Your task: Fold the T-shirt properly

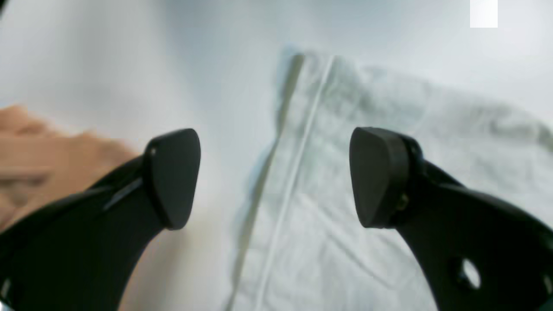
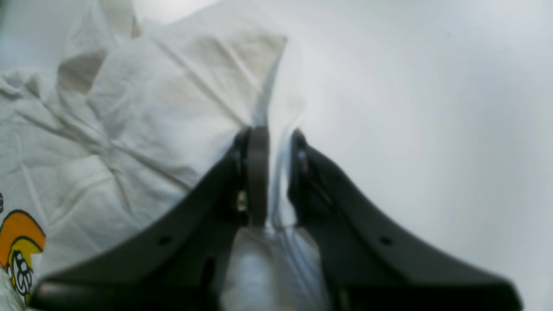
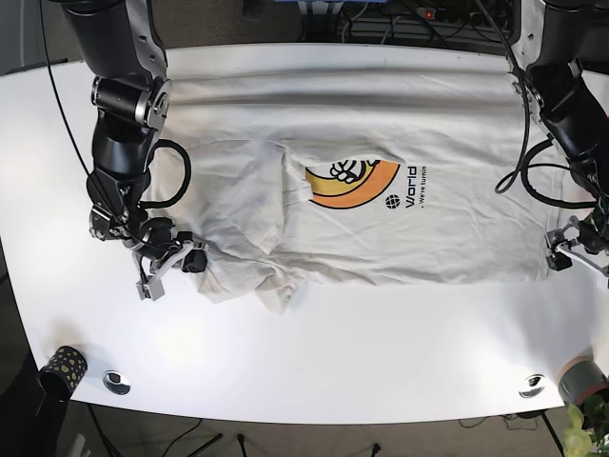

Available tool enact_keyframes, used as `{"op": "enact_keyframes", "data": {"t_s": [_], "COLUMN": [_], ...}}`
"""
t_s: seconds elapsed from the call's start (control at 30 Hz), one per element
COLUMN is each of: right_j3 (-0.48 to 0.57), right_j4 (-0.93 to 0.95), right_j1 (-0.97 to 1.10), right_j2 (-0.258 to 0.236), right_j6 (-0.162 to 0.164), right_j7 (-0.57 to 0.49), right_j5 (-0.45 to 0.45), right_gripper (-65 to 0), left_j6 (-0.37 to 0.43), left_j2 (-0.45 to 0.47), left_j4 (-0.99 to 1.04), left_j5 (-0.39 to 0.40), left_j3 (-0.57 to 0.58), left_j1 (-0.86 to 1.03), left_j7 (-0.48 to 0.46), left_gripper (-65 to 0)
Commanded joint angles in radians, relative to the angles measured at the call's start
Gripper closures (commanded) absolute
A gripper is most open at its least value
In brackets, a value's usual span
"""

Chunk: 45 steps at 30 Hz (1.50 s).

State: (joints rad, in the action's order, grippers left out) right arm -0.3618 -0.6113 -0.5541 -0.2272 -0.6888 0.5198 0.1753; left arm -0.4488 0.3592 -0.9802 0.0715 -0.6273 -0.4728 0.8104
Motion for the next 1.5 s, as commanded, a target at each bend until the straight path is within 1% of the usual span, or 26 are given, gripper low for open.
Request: {"op": "enact_keyframes", "data": {"t_s": [0.0,0.13,0.23,0.4,0.63,0.77,0.9,0.93,1.0,1.03,1.1,1.13,1.17,1.2,1.27,1.37,1.47], "right_j3": [-0.001,-0.001,-0.001,-0.001,-0.003,-0.003,-0.003,-0.003,-0.003,-0.003,-0.003,-0.003,-0.003,-0.003,-0.003,-0.003,-0.003], "right_j4": [-0.012,-0.014,-0.014,-0.014,-0.014,-0.014,-0.014,-0.014,-0.014,-0.014,-0.019,-0.028,-0.049,-0.072,-0.111,-0.131,-0.134], "right_j1": [-0.033,-0.033,-0.031,-0.031,-0.030,-0.028,-0.028,-0.028,-0.028,-0.030,-0.033,-0.033,-0.031,-0.028,-0.027,-0.027,-0.033], "right_j2": [-0.011,-0.011,-0.014,-0.014,-0.014,-0.014,-0.014,-0.014,-0.014,-0.014,-0.014,-0.014,-0.013,-0.010,-0.005,-0.005,-0.005], "right_j6": [-0.009,-0.009,-0.009,-0.009,-0.009,-0.009,-0.009,-0.009,-0.009,-0.009,-0.009,-0.009,-0.009,-0.009,-0.009,-0.009,-0.009], "right_j7": [-0.011,-0.011,-0.011,-0.011,-0.011,-0.011,-0.011,-0.011,-0.011,-0.011,-0.011,-0.011,-0.010,-0.010,-0.007,-0.005,-0.005], "right_j5": [0.007,0.007,0.007,0.007,0.008,0.008,0.008,0.008,0.008,0.008,0.008,0.008,0.008,0.008,0.007,0.007,0.007], "right_gripper": [-6.3,-6.3,-6.3,-6.3,-6.2,-6.2,-6.0,-6.0,-6.0,-5.9,-5.9,-5.9,-5.9,-5.9,-5.7,-5.7,-5.7], "left_j6": [-0.002,-0.002,-0.002,-0.005,-0.005,-0.012,-0.069,-0.083,-0.095,-0.095,-0.091,-0.092,-0.094,-0.095,-0.095,-0.098,-0.098], "left_j2": [0.037,0.042,0.070,0.074,0.074,0.071,0.067,0.064,0.054,0.054,0.054,0.054,0.054,0.054,0.054,0.054,0.048], "left_j4": [0.077,0.218,0.300,0.416,0.499,0.505,0.507,0.507,0.507,0.507,0.507,0.505,0.505,0.501,0.496,0.453,0.386], "left_j5": [-0.019,-0.048,-0.046,-0.045,-0.045,-0.043,-0.043,-0.043,-0.046,-0.046,-0.046,-0.046,-0.046,-0.046,-0.046,-0.046,-0.048], "left_j3": [0.027,0.082,0.111,0.157,0.166,0.168,0.169,0.169,0.169,0.169,0.169,0.171,0.171,0.171,0.171,0.171,0.171], "left_j1": [-0.054,-0.103,-0.113,-0.152,-0.163,-0.163,-0.162,-0.162,-0.162,-0.162,-0.162,-0.162,-0.162,-0.162,-0.162,-0.155,-0.154], "left_j7": [-0.059,-0.145,-0.197,-0.271,-0.319,-0.319,-0.319,-0.319,-0.319,-0.322,-0.325,-0.325,-0.325,-0.325,-0.326,-0.348,-0.342], "left_gripper": [-51.0,-51.0,-51.0,-51.0,-51.1,-51.0,-49.9,-46.8,-38.6,-32.9,-18.9,-14.0,-7.5,-3.8,-1.4,-0.1,0.0]}}
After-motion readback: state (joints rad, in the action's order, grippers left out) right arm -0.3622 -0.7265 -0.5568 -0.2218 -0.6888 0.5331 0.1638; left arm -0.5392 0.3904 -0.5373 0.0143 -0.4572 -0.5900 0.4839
